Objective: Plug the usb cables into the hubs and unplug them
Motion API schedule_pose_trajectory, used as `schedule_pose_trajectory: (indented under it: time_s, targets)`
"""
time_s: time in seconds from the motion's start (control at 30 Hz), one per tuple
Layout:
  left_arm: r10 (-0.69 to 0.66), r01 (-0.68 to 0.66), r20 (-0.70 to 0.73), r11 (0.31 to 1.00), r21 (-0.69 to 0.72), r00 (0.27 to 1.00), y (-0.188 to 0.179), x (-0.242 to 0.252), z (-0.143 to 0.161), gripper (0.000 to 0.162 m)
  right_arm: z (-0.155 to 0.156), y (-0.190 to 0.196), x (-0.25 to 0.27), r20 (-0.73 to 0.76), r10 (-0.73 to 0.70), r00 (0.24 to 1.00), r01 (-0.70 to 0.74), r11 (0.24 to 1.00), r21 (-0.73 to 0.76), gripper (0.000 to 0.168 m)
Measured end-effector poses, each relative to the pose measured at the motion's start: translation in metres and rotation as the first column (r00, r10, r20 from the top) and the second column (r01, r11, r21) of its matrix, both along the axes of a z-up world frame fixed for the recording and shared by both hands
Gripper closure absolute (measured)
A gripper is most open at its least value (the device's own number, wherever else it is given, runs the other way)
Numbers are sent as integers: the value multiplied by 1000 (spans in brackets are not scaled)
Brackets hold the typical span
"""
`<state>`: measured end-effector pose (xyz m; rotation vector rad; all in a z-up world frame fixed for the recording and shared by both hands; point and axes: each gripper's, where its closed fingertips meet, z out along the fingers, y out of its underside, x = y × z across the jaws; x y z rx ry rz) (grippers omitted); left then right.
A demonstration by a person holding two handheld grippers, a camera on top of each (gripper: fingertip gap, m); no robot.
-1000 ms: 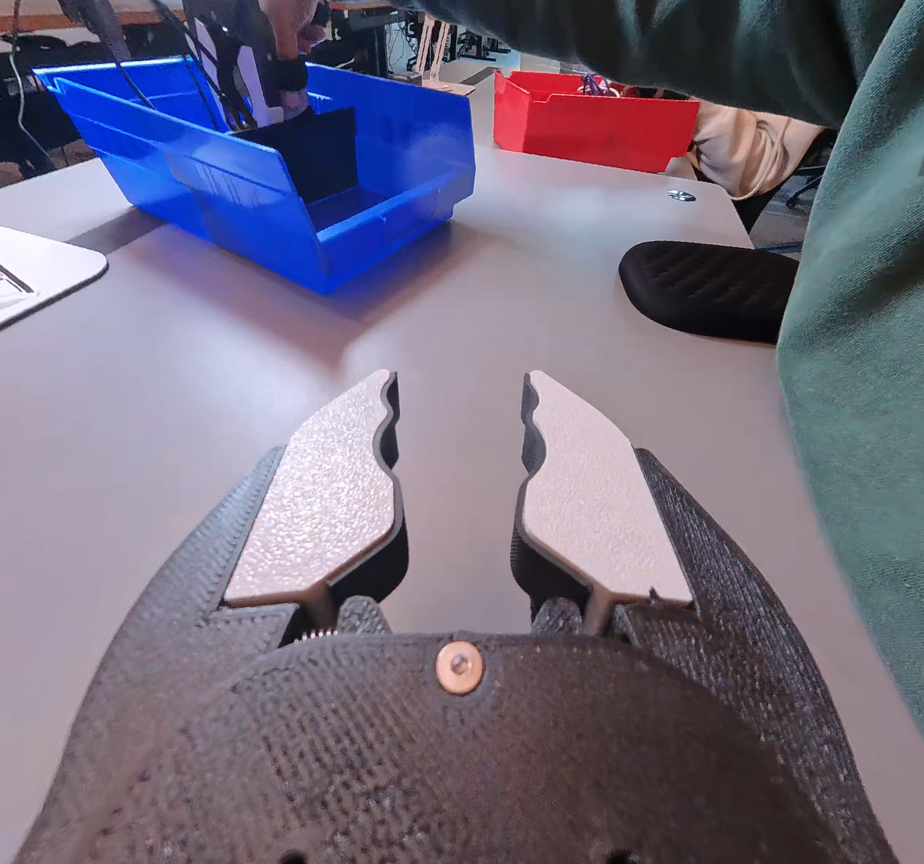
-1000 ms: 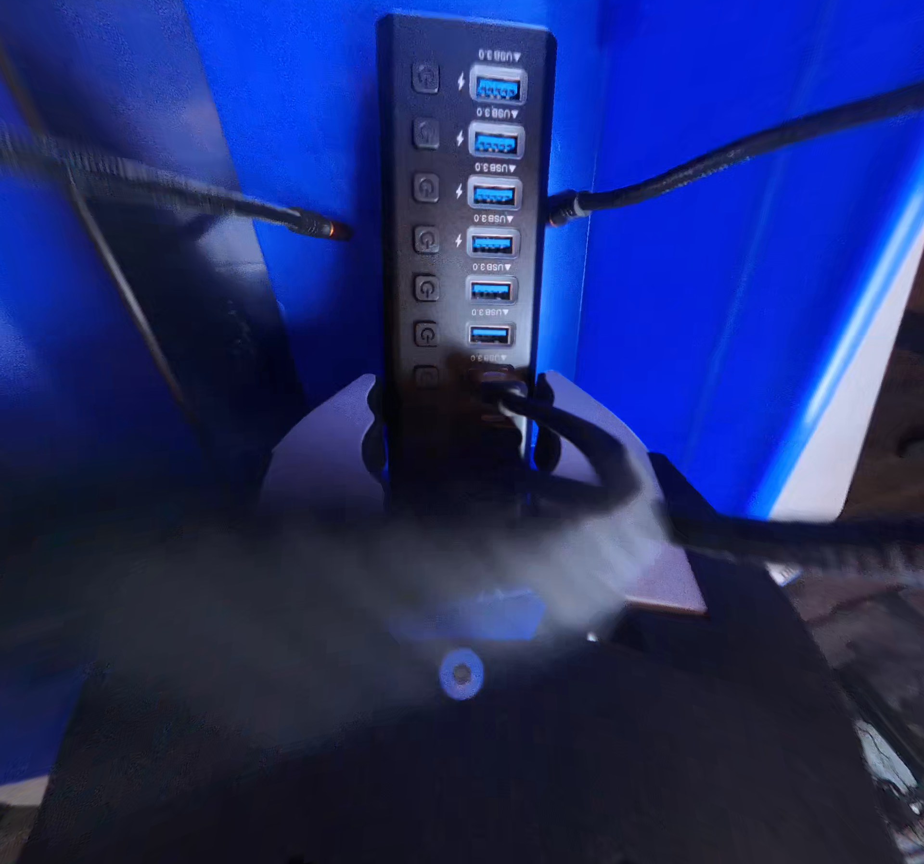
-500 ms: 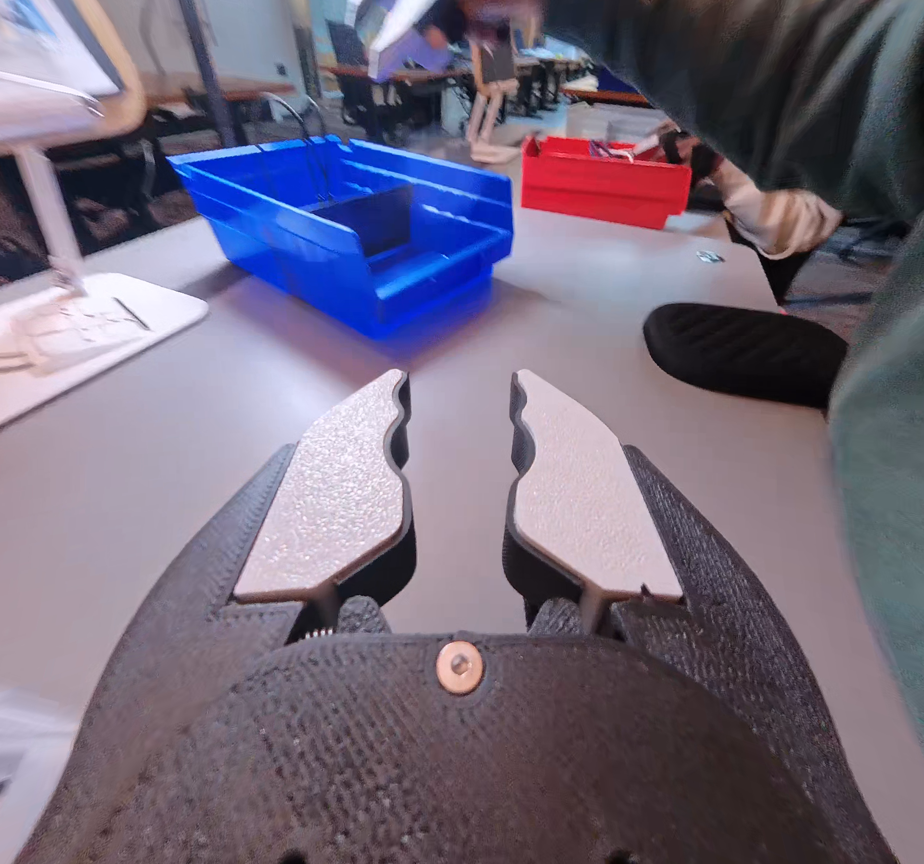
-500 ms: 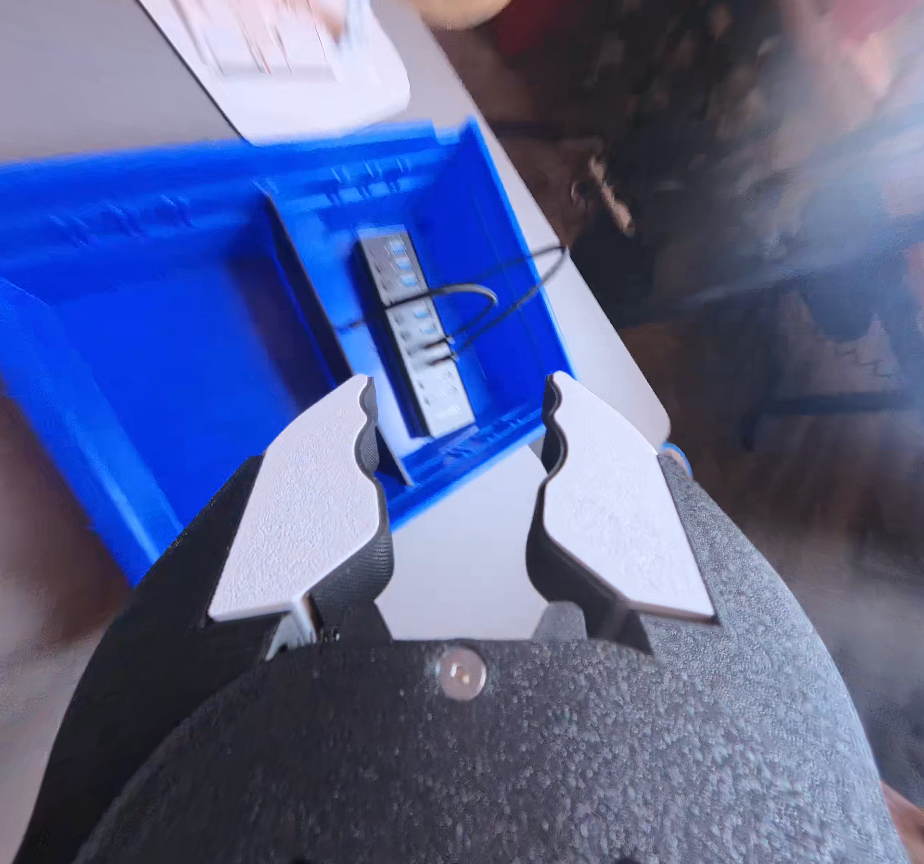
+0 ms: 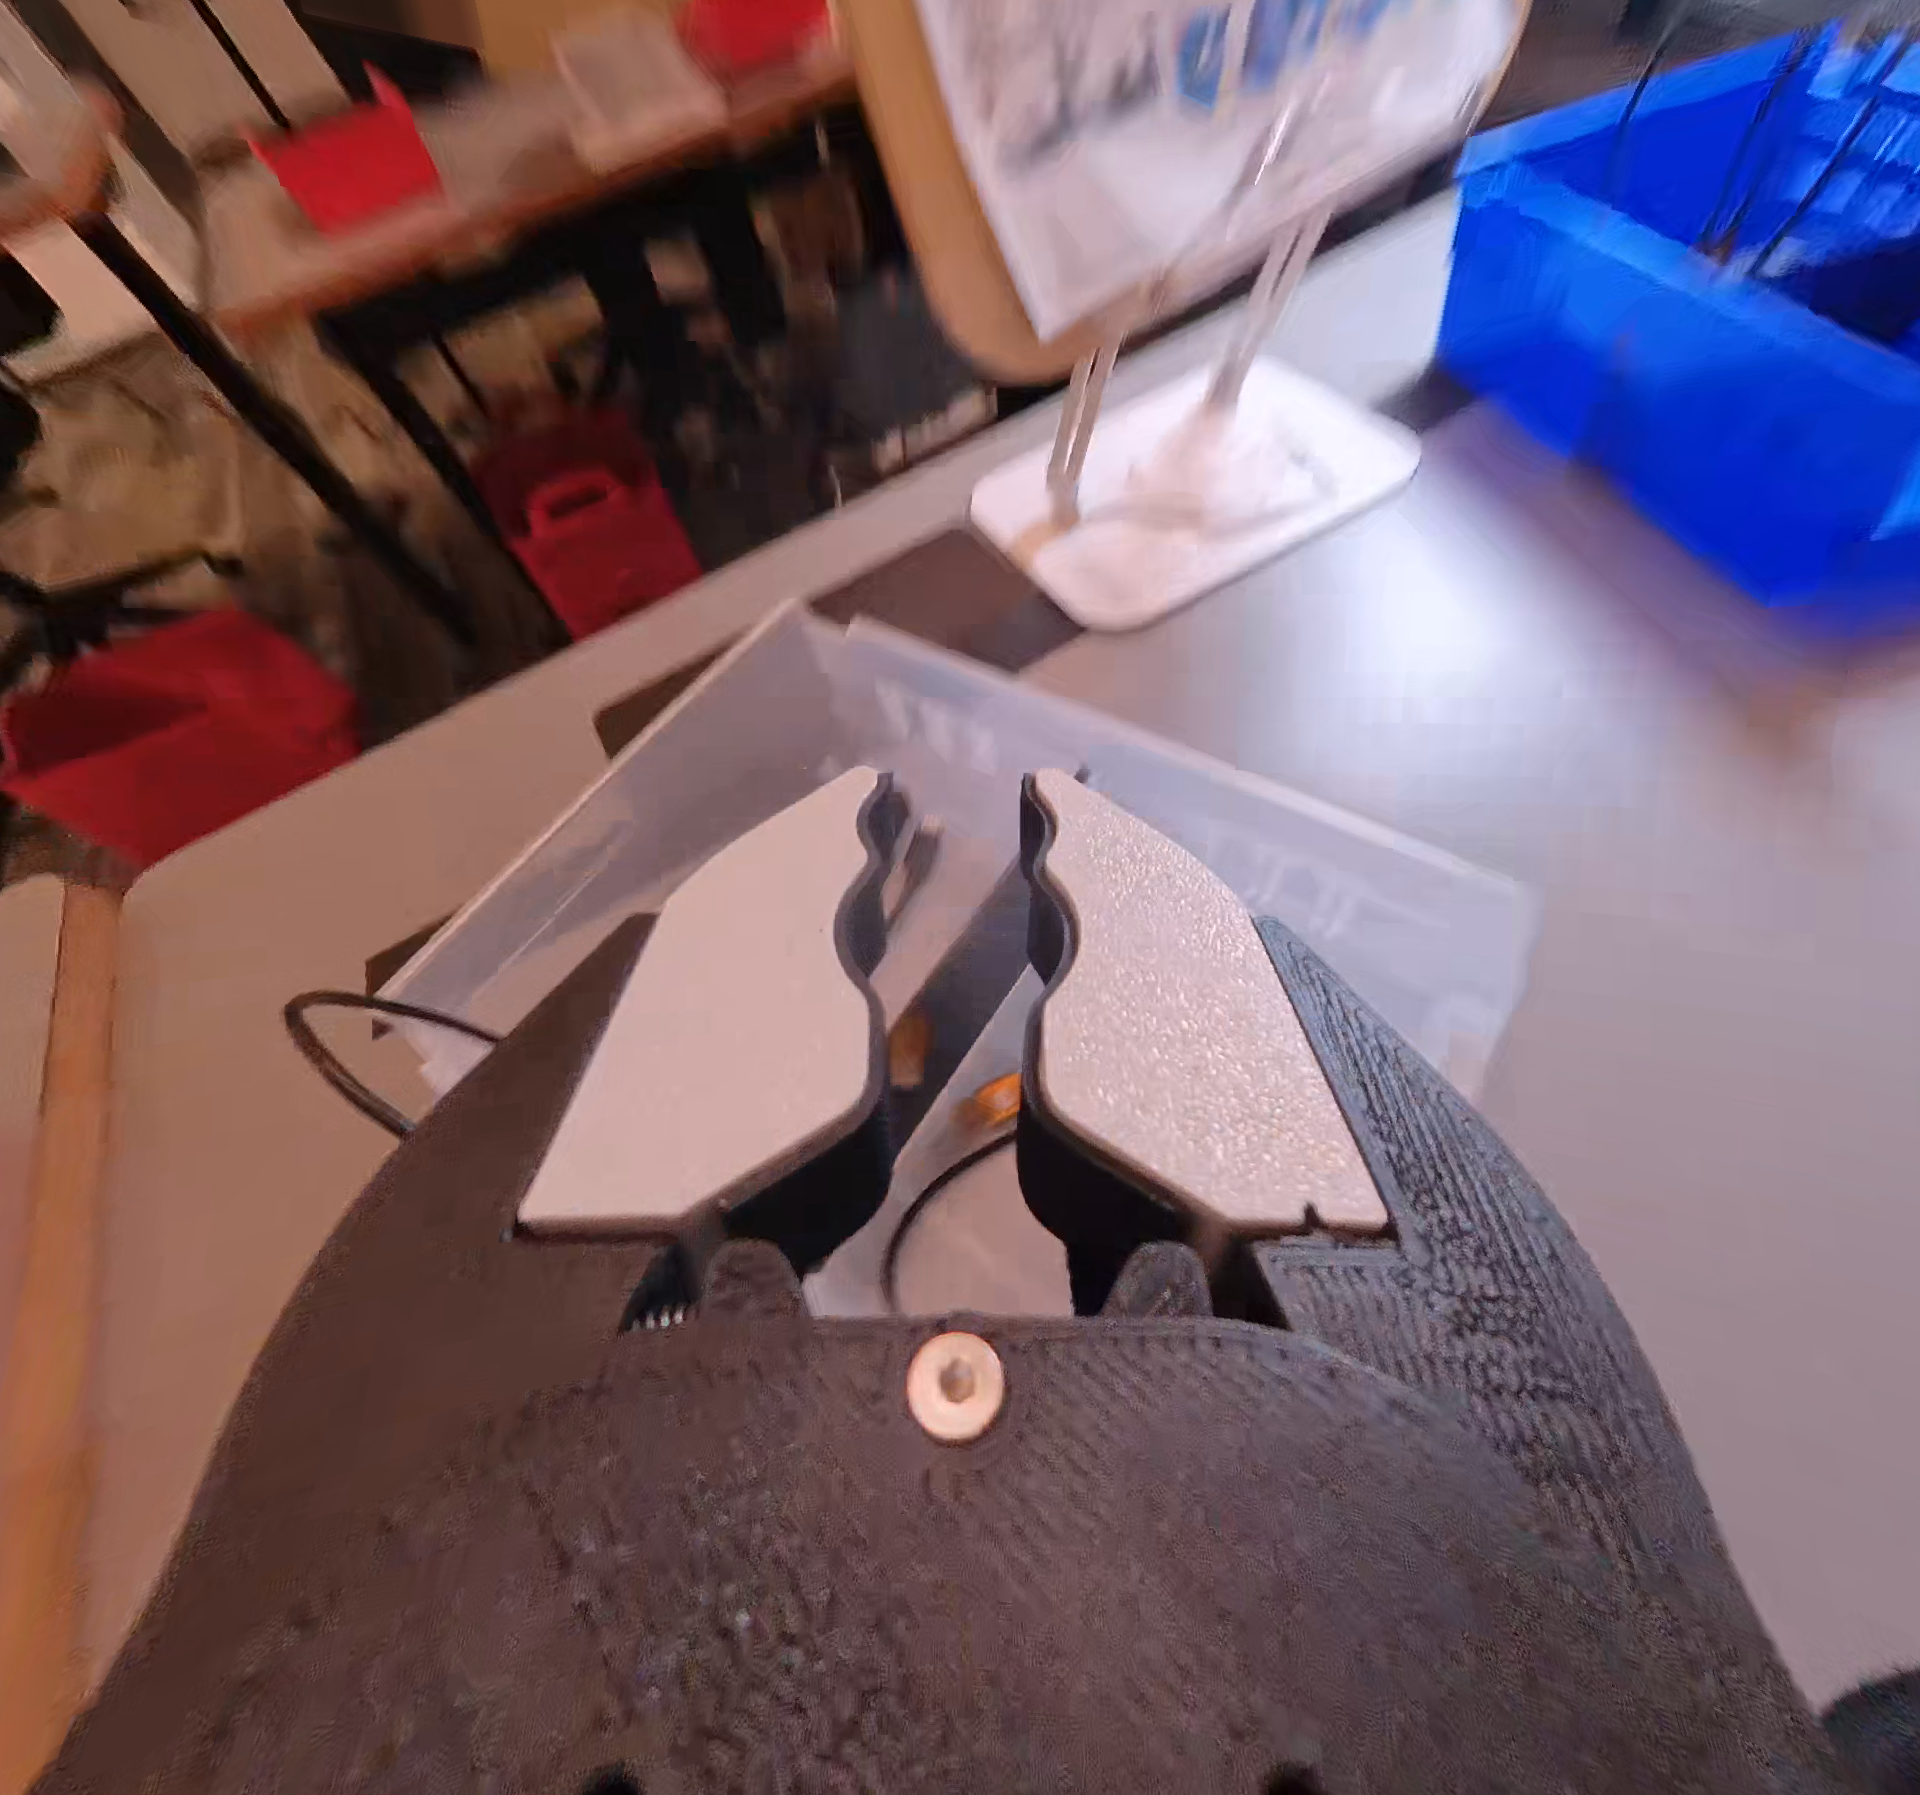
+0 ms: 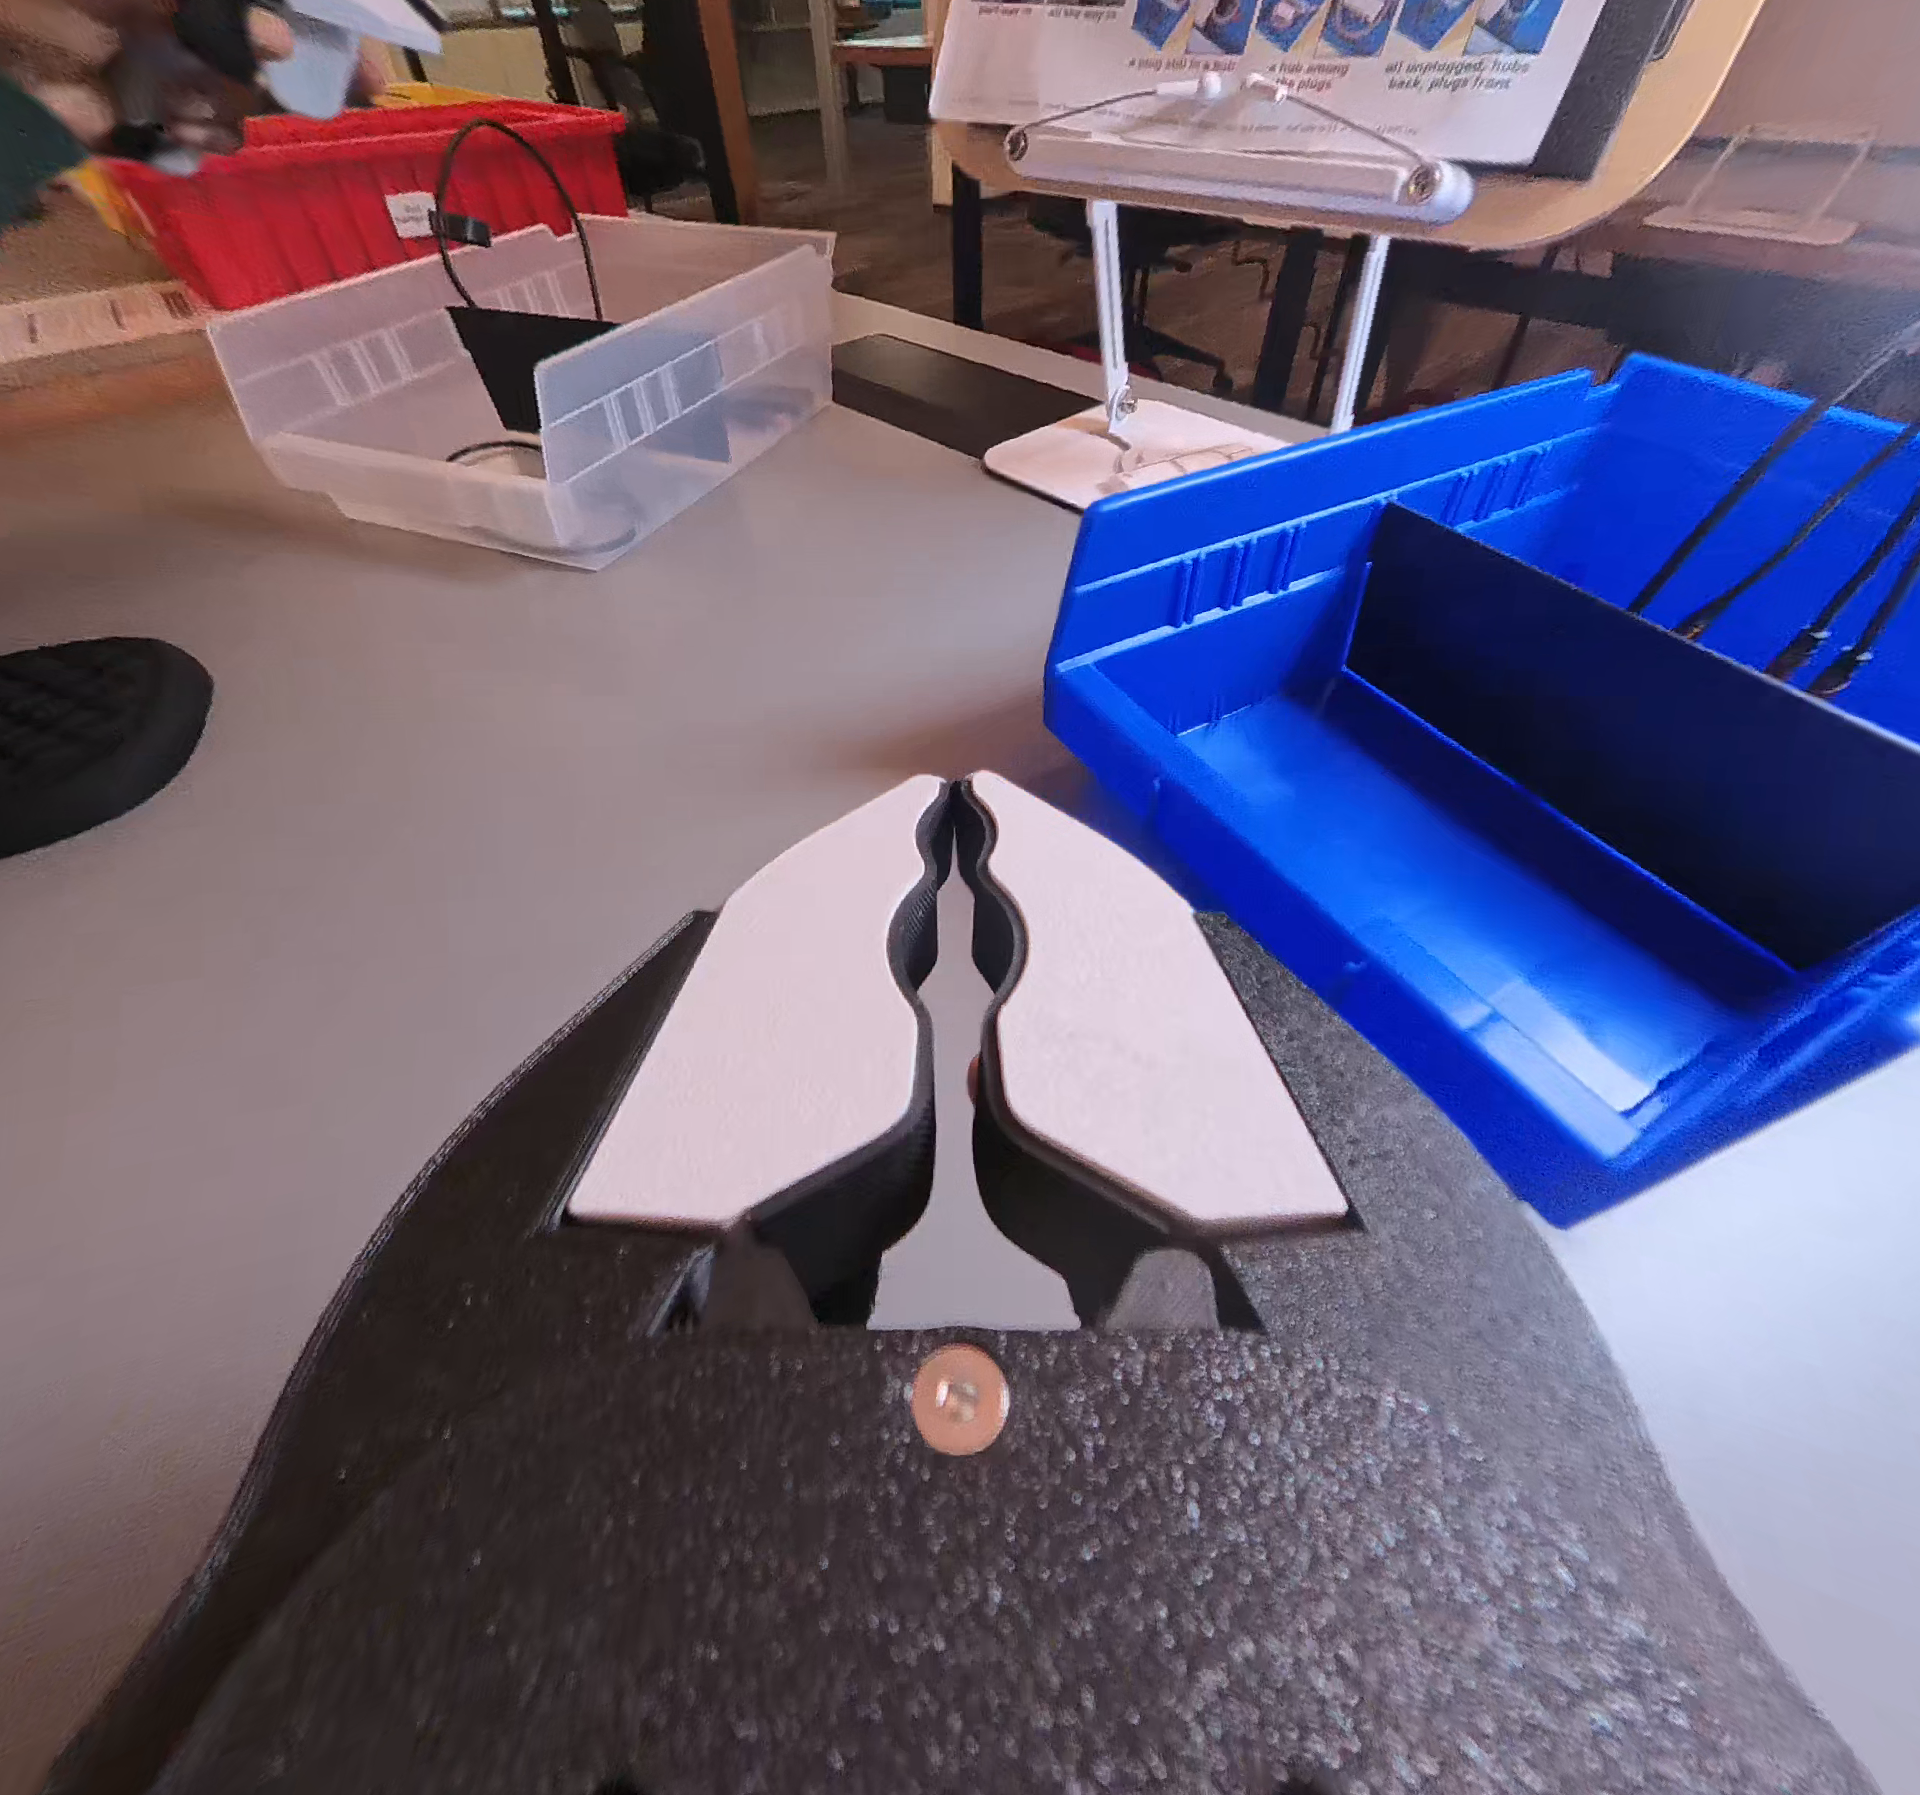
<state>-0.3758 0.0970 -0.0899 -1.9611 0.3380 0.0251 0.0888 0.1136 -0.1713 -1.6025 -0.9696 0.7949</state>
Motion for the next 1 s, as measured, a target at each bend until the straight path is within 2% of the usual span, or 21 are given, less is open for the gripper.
schedule_pose_trajectory:
  time_s: [0.1, 0.2, 0.27, 0.37, 0.47, 0.5, 0.53, 0.57, 0.6, 0.67, 0.7, 0.73, 0.8, 0.87, 0.93, 1.0]
  targets:
    - [-22, -4, -107, 972, -237, 994, 34, -34, -33, 136, -1, -3, -7, -33, 25, 999, -25, 1000, -6, 167]
    - [-93, -41, -286, 903, -429, 954, 65, -57, -74, 131, -3, -5, -11, -34, 47, 998, -46, 999, 26, 161]
    - [-169, -40, -330, 839, -543, 929, 83, -62, -107, 123, -2, -7, -12, -47, 64, 997, -62, 997, 43, 157]
    - [-278, -38, -333, 714, -699, 901, 97, -67, -154, 113, 6, -12, -12, -90, 86, 992, -82, 995, 52, 149]
    - [-350, -33, -294, 593, -805, 889, 97, -70, -188, 105, 10, -10, -6, -126, 71, 989, -65, 997, 47, 146]
    - [-354, 7, -239, 573, -820, 904, 99, -65, -191, 115, 10, -9, -5, -137, 67, 988, -62, 997, 40, 146]
    - [-346, 16, -221, 568, -823, 912, 101, -66, -192, 111, 8, -9, -4, -142, 66, 988, -62, 998, 29, 146]
    - [-335, 40, -179, 554, -831, 925, 99, -65, -193, 116, 6, -8, -4, -143, 64, 988, -62, 998, 18, 146]
    - [-311, 39, -170, 566, -824, 935, 101, -66, -193, 129, 4, -7, -5, -143, 65, 988, -64, 998, 10, 146]
    - [-338, 49, -173, 558, -828, 925, 96, -67, -193, 129, 4, -8, -6, -140, 75, 987, -75, 997, 8, 146]
    - [-351, 19, -211, 550, -835, 912, 93, -71, -192, 129, 4, -9, -6, -137, 77, 988, -76, 997, 15, 146]
    - [-355, -23, -272, 571, -821, 894, 93, -77, -188, 129, 5, -10, -7, -133, 79, 988, -76, 997, 25, 146]
    - [-333, -26, -307, 639, -769, 892, 92, -76, -164, 130, 6, -12, -7, -132, 85, 988, -81, 996, 33, 146]
    - [-300, 25, -299, 741, -671, 906, 93, -63, -120, 130, 8, -15, -8, -139, 94, 986, -90, 995, 34, 146]
    - [-280, 112, -261, 850, -515, 924, 91, -40, -60, 130, 9, -18, -11, -142, 107, 984, -103, 994, 36, 146]
    - [-295, 224, -192, 919, -324, 936, 81, -8, 5, 130, 11, -22, -16, -141, 126, 982, -121, 992, 45, 146]
